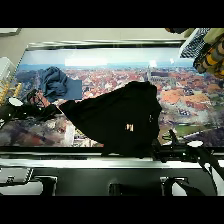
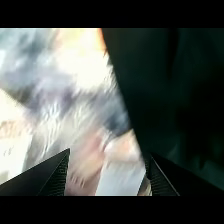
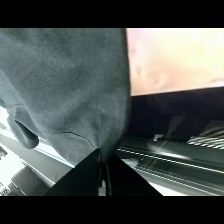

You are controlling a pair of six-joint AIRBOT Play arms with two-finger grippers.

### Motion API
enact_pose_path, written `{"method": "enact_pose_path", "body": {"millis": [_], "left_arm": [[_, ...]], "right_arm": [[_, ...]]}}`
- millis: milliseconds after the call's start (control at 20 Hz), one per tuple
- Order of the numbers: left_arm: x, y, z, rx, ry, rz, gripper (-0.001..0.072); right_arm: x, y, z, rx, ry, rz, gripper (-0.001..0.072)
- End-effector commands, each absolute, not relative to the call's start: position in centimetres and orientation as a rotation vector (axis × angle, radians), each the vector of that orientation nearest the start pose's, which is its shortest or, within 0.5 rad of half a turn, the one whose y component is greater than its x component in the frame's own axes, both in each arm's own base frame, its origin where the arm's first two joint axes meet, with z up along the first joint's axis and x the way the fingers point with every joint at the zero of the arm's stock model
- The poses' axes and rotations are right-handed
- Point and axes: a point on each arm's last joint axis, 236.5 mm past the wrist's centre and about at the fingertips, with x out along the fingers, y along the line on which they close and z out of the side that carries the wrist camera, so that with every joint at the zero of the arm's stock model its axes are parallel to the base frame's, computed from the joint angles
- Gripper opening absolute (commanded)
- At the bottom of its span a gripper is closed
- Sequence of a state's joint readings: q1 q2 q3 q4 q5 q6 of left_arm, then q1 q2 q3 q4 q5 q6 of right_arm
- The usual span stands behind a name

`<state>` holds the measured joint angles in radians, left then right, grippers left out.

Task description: Fold the clothes and pants, and hang the long-sleeved shirts on hangers.

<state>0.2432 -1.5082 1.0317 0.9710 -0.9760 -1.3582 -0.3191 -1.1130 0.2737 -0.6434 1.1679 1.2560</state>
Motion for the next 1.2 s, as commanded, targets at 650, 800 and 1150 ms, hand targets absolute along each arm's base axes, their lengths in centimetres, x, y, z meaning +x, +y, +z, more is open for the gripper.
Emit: {"method": "enact_pose_path", "body": {"millis": [650,800,1150], "left_arm": [[45.1,-4.1,-10.2,-0.737,1.165,-0.154,0.0016],[46.8,-4.9,-5.2,-0.681,1.103,-0.261,0.0014],[47.1,-4.8,23.4,-0.467,0.581,-0.355,0.0012]], "right_arm": [[19.9,12.9,-8.7,1.099,1.502,0.354,0.0027],[24.0,12.1,-4.4,1.004,1.359,0.444,0.0026],[35.4,8.7,24.1,0.539,0.690,0.588,0.0026]]}}
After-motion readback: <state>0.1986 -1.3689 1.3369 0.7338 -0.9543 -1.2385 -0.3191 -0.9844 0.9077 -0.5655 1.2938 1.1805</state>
